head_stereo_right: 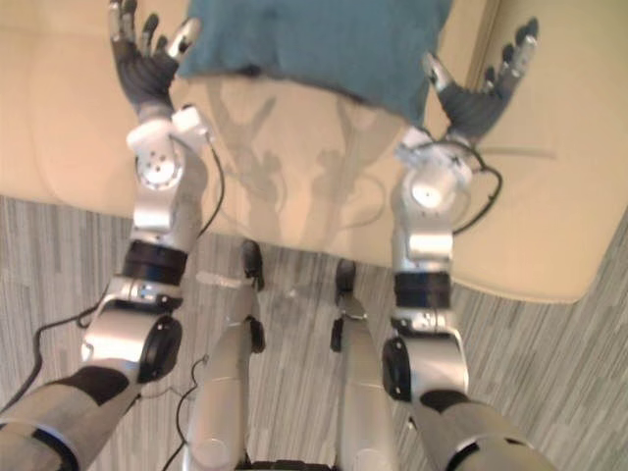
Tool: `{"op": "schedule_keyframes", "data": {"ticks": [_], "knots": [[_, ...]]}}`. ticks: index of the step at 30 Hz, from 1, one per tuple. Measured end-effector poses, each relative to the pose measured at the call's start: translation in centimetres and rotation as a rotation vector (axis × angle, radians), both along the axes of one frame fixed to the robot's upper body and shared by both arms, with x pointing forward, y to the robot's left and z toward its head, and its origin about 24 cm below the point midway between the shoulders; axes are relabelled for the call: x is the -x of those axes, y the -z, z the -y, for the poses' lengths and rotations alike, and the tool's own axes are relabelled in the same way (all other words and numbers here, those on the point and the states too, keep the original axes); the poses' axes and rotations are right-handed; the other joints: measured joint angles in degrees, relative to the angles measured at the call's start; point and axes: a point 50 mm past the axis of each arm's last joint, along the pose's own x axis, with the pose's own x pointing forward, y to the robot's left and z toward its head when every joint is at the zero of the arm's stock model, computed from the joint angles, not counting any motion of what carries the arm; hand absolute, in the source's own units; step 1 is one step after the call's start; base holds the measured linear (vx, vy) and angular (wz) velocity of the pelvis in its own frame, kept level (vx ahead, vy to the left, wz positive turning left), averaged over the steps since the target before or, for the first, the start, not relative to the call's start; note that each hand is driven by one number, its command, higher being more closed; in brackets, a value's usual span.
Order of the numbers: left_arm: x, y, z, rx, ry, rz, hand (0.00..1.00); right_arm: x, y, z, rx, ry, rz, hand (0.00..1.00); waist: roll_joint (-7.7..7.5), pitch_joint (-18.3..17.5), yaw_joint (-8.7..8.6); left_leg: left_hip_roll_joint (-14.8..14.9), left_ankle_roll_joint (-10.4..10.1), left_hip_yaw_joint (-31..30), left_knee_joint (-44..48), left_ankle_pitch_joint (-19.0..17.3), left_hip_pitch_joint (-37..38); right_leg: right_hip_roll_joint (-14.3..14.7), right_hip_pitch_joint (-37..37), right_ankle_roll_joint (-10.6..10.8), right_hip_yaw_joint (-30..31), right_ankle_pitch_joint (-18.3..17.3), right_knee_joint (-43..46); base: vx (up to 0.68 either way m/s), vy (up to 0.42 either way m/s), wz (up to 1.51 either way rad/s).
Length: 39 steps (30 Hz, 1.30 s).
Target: Pick up cushions and gather them together orderly.
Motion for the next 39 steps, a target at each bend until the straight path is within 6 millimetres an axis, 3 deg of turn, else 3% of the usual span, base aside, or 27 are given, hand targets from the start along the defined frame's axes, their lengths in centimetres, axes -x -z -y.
{"op": "schedule_keyframes", "data": {"ticks": [2,4,5,6,8,9,11,13,14,18,24,29,34,35,36,37,39], "knots": [[1.1,3.6,-0.6,-0.009,0.006,-0.066,0.0,1.5,2.9,0.6,0.054,-0.022,-0.07,0.0,-0.67,-0.9,-0.16,-0.2,-0.4,-1.1,0.1,-0.3,2.0,-0.3,2.9,-0.3,-1.6,-0.8,-0.3,0.11,-0.069,0.27],[2.2,8.8,-0.9,-0.005,0.021,-0.209,0.0,3.0,6.5,1.0,0.089,-0.053,-0.18,0.0,-1.33,-2.3,-0.32,-0.7,-0.2,-1.7,0.2,-1.0,4.2,-0.9,5.8,-0.1,-2.6,-1.6,-0.7,0.12,-0.022,0.25],[3.4,12.4,-1.0,0.007,0.036,-0.319,0.0,3.8,8.9,1.0,0.083,-0.081,-0.265,0.0,-1.6,-2.6,-0.36,-0.9,-0.2,-1.7,0.7,-1.9,6.1,-1.2,8.3,0.0,-3.1,-1.8,-1.1,0.13,-0.007,0.13],[4.0,14.2,-1.0,0.014,0.044,-0.378,0.0,4.2,10.0,1.0,0.076,-0.095,-0.303,0.0,-1.67,-3.0,-0.37,-1.0,-0.1,-1.7,1.4,-2.6,6.9,-1.3,9.6,0.0,-3.1,-2.0,-1.6,0.15,-0.001,0.09],[6.5,19.7,-1.2,0.017,0.074,-0.569,0.0,5.7,14.5,0.7,0.031,-0.156,-0.452,0.0,-1.89,-4.8,-0.14,-1.7,0.2,-1.4,2.3,-4.3,10.6,-2.0,14.0,0.4,-2.8,-3.1,-2.0,0.11,0.007,0.06],[7.3,21.2,-1.2,0.013,0.087,-0.627,0.0,6.2,15.9,0.6,0.01,-0.173,-0.505,0.0,-1.87,-5.9,-0.1,-1.8,0.2,-1.3,2.3,-4.8,11.7,-2.1,15.3,0.5,-2.8,-3.3,-2.4,0.1,0.013,0.01],[10.2,26.4,-1.5,0.015,0.111,-0.835,0.0,8.2,21.6,0.0,-0.077,-0.235,-0.72,0.0,-1.87,-10.3,0.02,-1.8,0.4,-0.7,2.4,-6.7,15.3,-2.1,19.7,0.5,-2.7,-3.5,-4.7,0.1,0.019,-0.09],[11.9,29.1,-1.9,0.025,0.118,-0.96,0.0,9.8,24.7,-0.5,-0.127,-0.265,-0.846,0.0,-1.79,-12.1,0.02,-1.8,0.6,0.0,2.4,-7.7,18.0,-2.1,22.6,0.6,-2.5,-3.5,-5.8,0.08,0.022,-0.13],[13.6,31.5,-2.1,0.026,0.12,-1.081,0.0,11.3,27.4,-1.0,-0.168,-0.289,-0.962,0.0,-1.5,-14.1,0.03,-1.8,0.4,0.2,2.5,-8.3,19.9,-2.2,24.8,0.6,-2.4,-3.7,-6.8,0.04,0.021,-0.09],[17.1,35.7,-2.6,0.012,0.113,-1.323,0.0,15.1,32.2,-2.1,-0.284,-0.317,-1.194,0.0,-1.31,-17.6,-0.08,-1.6,0.1,0.9,1.6,-9.0,24.2,-2.1,29.2,0.7,-2.4,-4.0,-8.7,0.05,0.014,-0.07],[20.7,38.5,-3.3,-0.037,0.102,-1.528,0.0,19.2,36.0,-2.5,-0.399,-0.322,-1.424,0.0,-1.08,-21.2,-0.16,-1.9,-0.2,1.9,-2.5,-8.8,30.9,-2.2,34.8,1.2,-2.3,-3.7,-12.5,0.06,0.004,-0.07],[22.5,39.5,-3.8,-0.036,0.099,-1.613,0.0,20.9,37.4,-2.4,-0.463,-0.313,-1.523,0.0,-1.3,-21.3,-0.2,-3.0,-0.3,2.0,-3.9,-8.8,34.5,-2.4,38.6,1.8,-1.6,-3.3,-14.5,0.08,0.017,-0.03],[23.1,39.8,-3.9,-0.058,0.102,-1.638,0.0,20.6,37.5,-2.6,-0.47,-0.318,-1.535,0.0,-1.57,-21.1,-0.13,-3.5,0.2,3.4,-3.8,-9.3,35.1,-2.8,39.2,2.9,0.1,-2.0,-15.5,0.05,0.03,-0.17],[22.9,39.7,-3.7,-0.072,0.112,-1.635,0.0,19.5,37.2,-2.7,-0.456,-0.328,-1.511,0.0,-1.24,-20.2,-0.01,-2.5,0.6,4.8,-1.9,-10.4,34.5,-2.5,38.0,4.4,0.9,-0.3,-14.1,-0.17,0.165,-0.86],[21.1,39.1,-3.4,-0.1,0.123,-1.582,0.0,17.1,36.3,-3.0,-0.425,-0.342,-1.447,0.0,-0.18,-18.8,0.6,1.0,1.9,6.5,7.6,-14.4,28.5,-1.1,31.5,4.2,-2.1,4.7,-7.7,-0.29,0.148,-0.82],[20.4,38.7,-3.3,-0.102,0.121,-1.559,0.0,16.2,36.0,-3.2,-0.409,-0.353,-1.432,0.0,-0.46,-17.7,1.14,1.0,2.9,7.3,8.4,-15.1,27.7,-3.1,28.9,2.0,-5.9,0.9,0.4,-0.35,0.141,-0.59],[19.6,38.3,-3.5,-0.112,0.109,-1.534,0.0,16.4,36.1,-3.5,-0.4,-0.365,-1.446,0.0,-1.45,-17.4,1.02,0.5,3.3,7.0,10.2,-15.6,27.1,-5.1,28.8,1.6,-7.7,-2.7,10.6,-0.19,0.023,0.07]]}}
